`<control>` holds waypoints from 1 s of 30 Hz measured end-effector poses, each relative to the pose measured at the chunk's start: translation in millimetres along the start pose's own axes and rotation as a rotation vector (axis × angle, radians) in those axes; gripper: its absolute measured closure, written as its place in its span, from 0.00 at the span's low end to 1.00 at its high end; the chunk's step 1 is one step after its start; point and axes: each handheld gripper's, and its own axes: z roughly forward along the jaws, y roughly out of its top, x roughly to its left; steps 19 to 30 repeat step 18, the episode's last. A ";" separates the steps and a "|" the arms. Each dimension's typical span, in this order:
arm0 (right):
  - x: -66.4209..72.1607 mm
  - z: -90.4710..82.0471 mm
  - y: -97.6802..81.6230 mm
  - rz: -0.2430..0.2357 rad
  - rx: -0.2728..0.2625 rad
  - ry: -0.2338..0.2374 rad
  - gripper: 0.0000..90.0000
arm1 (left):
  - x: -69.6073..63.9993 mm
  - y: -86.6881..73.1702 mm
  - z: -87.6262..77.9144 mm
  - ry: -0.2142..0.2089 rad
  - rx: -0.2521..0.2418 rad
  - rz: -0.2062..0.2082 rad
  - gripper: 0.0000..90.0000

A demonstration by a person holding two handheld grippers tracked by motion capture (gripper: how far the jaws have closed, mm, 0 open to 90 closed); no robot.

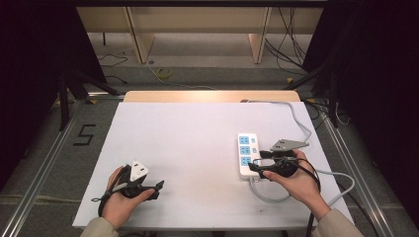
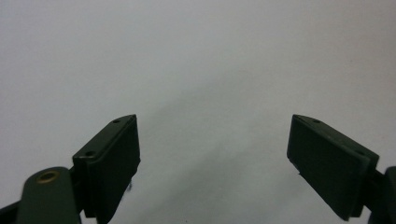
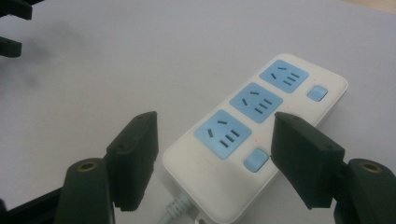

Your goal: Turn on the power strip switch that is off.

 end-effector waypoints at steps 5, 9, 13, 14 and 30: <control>-0.2 -5.3 -10.0 0.010 -0.031 0.005 0.37 | -0.2 -0.1 0.2 0.000 0.000 0.000 0.19; -1.1 -8.6 -15.2 0.020 -0.050 0.008 0.37 | 0.0 -0.1 0.1 0.000 -0.001 -0.002 0.19; -1.0 -10.7 -17.7 0.022 -0.063 0.008 0.37 | 0.1 -0.2 0.4 -0.001 -0.002 -0.002 0.19; -0.6 -10.9 -18.1 0.022 -0.067 0.009 0.37 | 0.3 -0.1 0.4 -0.001 -0.003 -0.003 0.19; 0.8 -11.8 -18.9 0.020 -0.078 0.010 0.37 | 0.8 0.6 0.4 0.002 -0.009 -0.003 0.19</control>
